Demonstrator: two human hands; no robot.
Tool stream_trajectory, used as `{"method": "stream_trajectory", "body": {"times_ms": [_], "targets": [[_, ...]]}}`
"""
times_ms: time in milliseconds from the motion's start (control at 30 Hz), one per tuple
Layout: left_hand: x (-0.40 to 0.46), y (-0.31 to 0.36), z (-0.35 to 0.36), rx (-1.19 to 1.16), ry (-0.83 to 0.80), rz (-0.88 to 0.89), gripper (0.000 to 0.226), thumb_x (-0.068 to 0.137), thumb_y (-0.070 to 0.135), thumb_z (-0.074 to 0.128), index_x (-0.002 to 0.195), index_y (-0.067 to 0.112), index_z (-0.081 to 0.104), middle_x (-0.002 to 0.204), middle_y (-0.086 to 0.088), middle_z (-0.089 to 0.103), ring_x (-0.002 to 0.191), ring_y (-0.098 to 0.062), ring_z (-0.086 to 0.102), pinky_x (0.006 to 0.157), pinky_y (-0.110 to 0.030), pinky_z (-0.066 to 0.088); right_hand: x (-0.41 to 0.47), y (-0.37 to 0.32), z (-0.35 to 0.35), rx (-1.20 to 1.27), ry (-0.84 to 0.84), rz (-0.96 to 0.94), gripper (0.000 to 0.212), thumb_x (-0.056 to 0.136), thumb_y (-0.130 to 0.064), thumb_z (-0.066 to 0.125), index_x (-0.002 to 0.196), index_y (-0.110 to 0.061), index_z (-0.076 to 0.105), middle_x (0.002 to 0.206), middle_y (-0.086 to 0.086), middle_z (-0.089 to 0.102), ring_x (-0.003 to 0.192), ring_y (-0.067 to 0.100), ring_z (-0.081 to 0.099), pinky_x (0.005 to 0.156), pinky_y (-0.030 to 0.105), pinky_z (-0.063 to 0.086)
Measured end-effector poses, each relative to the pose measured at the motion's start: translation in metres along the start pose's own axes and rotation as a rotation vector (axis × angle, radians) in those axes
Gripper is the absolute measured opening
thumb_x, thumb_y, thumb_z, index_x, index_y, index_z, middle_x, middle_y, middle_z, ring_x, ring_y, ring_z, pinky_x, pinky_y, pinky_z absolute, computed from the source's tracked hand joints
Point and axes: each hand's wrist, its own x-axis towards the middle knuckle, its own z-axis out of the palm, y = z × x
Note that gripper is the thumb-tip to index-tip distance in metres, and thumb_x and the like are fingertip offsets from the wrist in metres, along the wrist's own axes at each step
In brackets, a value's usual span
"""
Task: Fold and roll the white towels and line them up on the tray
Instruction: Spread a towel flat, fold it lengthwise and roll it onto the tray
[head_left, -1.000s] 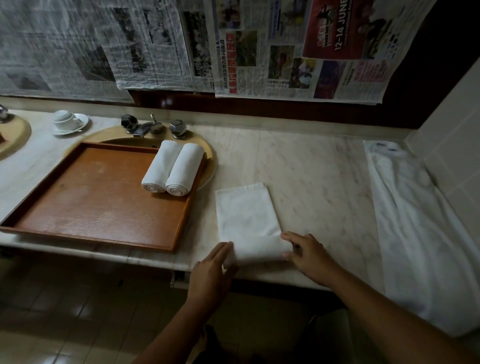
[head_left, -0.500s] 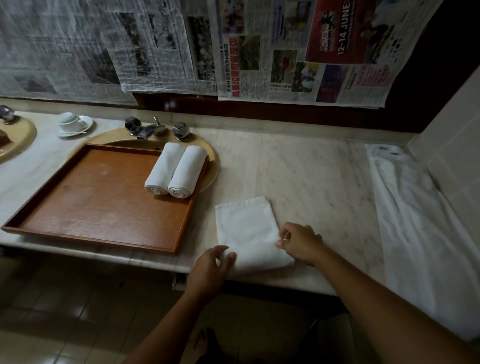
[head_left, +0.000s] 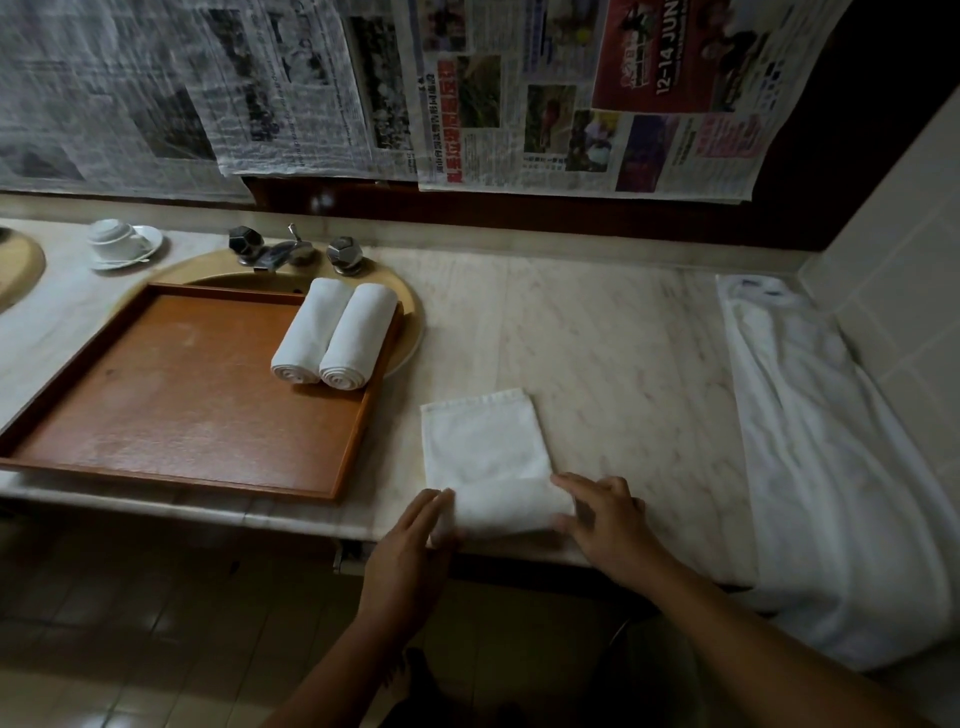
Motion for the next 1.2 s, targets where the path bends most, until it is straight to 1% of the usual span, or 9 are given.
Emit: {"method": "stream_trajectory", "body": {"times_ms": [133,233,433,567,700,800,867,1000,1200], "targets": [[0.011,-0.001,-0.002,-0.337,-0.033,-0.211,0.059,0.083,0.072,0.055,0.132,0.040,0.056,0.130,0.010,0.061,0.104,-0.021,0.067,0.085,-0.045,0.059,0.021,-0.009,-0.012,0.105,-0.095,0.066,0.049,0.078,-0.068,0.062,0.123,-0.051,0.056,0.117,-0.003,0.055,0.107,0.019,0.057,0.105,0.044,0.042],[0.023,0.001,-0.004,-0.333,-0.053,-0.285,0.048,0.092,0.056,0.055,0.132,0.030,0.059,0.132,0.004,0.061,0.118,-0.015,0.059,0.097,-0.041,0.052,0.037,-0.020,-0.020,0.067,-0.121,0.090,0.041,0.082,-0.059,0.065,0.117,-0.039,0.062,0.114,-0.007,0.065,0.106,0.017,0.060,0.103,0.045,0.041],[0.042,0.005,-0.012,-0.218,-0.012,-0.335,0.036,0.094,0.054,0.056,0.120,0.028,0.058,0.108,0.007,0.063,0.096,-0.010,0.062,0.079,-0.037,0.056,0.055,-0.040,-0.026,-0.041,-0.041,0.180,0.030,0.083,-0.062,0.063,0.099,-0.037,0.057,0.108,-0.011,0.064,0.105,0.017,0.056,0.098,0.039,0.033],[0.040,0.008,-0.010,0.046,0.114,-0.129,0.020,0.096,0.048,0.055,0.106,0.033,0.062,0.111,0.013,0.058,0.092,-0.008,0.057,0.074,-0.036,0.055,0.039,-0.042,-0.022,-0.219,0.206,0.017,0.024,0.086,-0.057,0.061,0.097,-0.035,0.058,0.102,-0.018,0.053,0.099,0.014,0.039,0.082,0.035,0.023],[0.028,0.006,-0.009,0.247,0.103,0.066,0.040,0.098,0.049,0.037,0.109,0.027,0.068,0.114,0.004,0.069,0.091,-0.017,0.064,0.074,-0.039,0.050,0.018,-0.030,0.006,-0.239,0.313,-0.218,0.036,0.091,-0.049,0.043,0.108,-0.031,0.069,0.121,-0.017,0.064,0.101,0.023,0.054,0.079,0.035,0.028],[0.011,0.000,-0.010,0.287,0.030,0.079,0.047,0.100,0.055,0.041,0.135,0.028,0.053,0.140,0.005,0.058,0.093,-0.015,0.066,0.080,-0.039,0.054,0.008,-0.020,0.003,-0.078,0.135,-0.173,0.043,0.093,-0.043,0.056,0.134,-0.033,0.055,0.140,-0.014,0.051,0.117,0.018,0.048,0.096,0.037,0.032],[0.001,-0.001,-0.008,0.168,0.010,0.011,0.054,0.096,0.051,0.055,0.144,0.027,0.048,0.147,0.008,0.051,0.096,-0.011,0.067,0.085,-0.038,0.057,0.006,-0.017,-0.003,-0.014,0.016,-0.089,0.049,0.091,-0.041,0.065,0.137,-0.044,0.048,0.135,-0.007,0.048,0.118,0.018,0.045,0.105,0.035,0.032],[0.004,0.000,-0.006,-0.215,-0.015,-0.175,0.057,0.089,0.059,0.056,0.140,0.034,0.050,0.137,0.004,0.061,0.112,-0.015,0.065,0.092,-0.036,0.056,0.019,-0.022,-0.013,0.112,-0.062,0.048,0.039,0.082,-0.055,0.065,0.119,-0.057,0.053,0.109,0.000,0.054,0.101,0.021,0.055,0.099,0.041,0.047],[0.026,-0.006,-0.010,-0.326,-0.066,-0.286,0.055,0.092,0.059,0.051,0.134,0.024,0.056,0.127,-0.001,0.064,0.112,-0.016,0.061,0.090,-0.037,0.054,0.046,-0.037,-0.023,0.167,-0.178,0.133,0.036,0.087,-0.050,0.066,0.120,-0.041,0.054,0.126,0.003,0.060,0.118,0.021,0.057,0.103,0.045,0.045]]}}
